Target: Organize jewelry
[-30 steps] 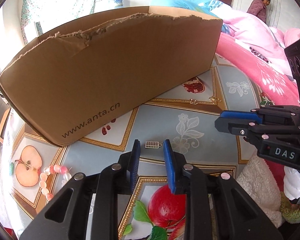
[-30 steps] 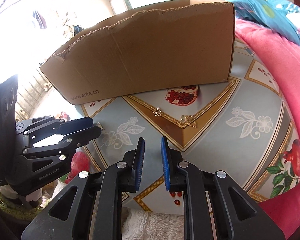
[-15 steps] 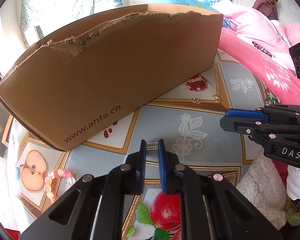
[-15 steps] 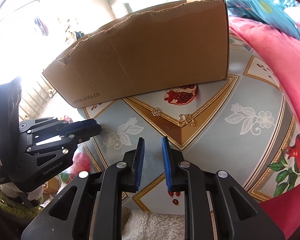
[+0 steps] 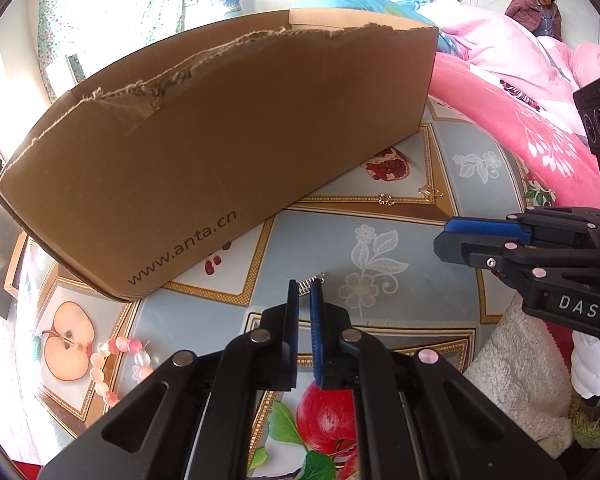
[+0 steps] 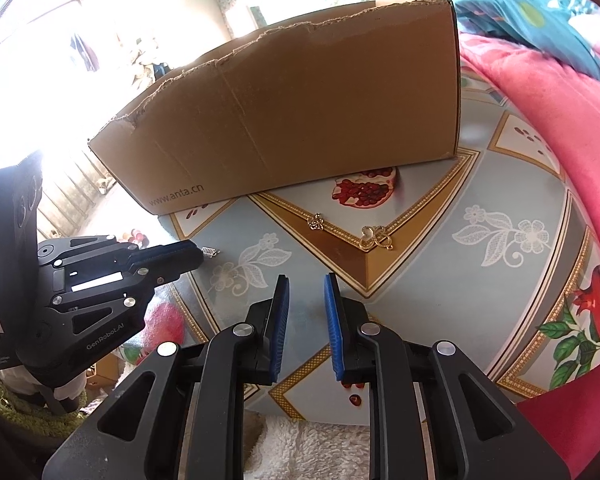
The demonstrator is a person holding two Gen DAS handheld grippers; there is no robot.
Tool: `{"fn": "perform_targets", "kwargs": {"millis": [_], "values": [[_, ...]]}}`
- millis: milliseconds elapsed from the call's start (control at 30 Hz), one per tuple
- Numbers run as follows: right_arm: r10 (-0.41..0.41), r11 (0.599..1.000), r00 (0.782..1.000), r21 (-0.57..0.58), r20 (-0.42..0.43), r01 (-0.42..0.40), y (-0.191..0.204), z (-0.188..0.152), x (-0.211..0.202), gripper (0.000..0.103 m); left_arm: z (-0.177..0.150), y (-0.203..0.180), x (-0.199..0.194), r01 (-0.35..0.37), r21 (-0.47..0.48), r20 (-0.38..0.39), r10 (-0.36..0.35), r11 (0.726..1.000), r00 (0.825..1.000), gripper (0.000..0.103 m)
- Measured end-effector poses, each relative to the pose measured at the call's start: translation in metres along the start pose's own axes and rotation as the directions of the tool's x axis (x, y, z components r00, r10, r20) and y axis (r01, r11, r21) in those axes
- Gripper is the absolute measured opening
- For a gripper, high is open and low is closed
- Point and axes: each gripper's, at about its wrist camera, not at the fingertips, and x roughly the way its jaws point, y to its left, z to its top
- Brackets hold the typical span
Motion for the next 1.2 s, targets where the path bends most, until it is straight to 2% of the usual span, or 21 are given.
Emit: {"fn": "perform_targets", "kwargs": {"millis": [133, 467, 567, 667, 1200], "values": [[0.005, 1.000, 1.000, -0.004, -0.003, -0.005, 0.003, 0.000, 0.002, 0.019, 0.001, 0.004, -0.002, 0.009, -0.010, 0.010, -0.009, 1.000, 1.000, 0.019], [0.009, 1.000, 1.000, -0.008, -0.002, -0.009, 0.005, 0.001, 0.002, 0.019, 0.006, 0.000, 0.005, 0.009, 0.012, 0.009, -0.010, 1.000, 1.000, 0.019], [0.010, 1.000, 1.000, -0.007, -0.001, -0.010, 0.005, 0.001, 0.002, 0.019, 0.005, 0.000, 0.006, 0.012, 0.022, 0.025, -0.013, 1.000, 1.000, 0.014], [0.011, 1.000, 1.000, -0.004, 0.000, -0.011, 0.005, 0.001, 0.002, 0.019, 0.004, -0.001, 0.005, 0.003, 0.034, 0.028, -0.004, 0.999, 1.000, 0.014], [0.025, 0.998, 1.000, -0.050, -0.004, -0.025, 0.017, 0.004, 0.011, 0.019, 0.005, 0.001, 0.000, -0.002, 0.019, 0.035, 0.002, 1.000, 0.999, 0.014]]}}
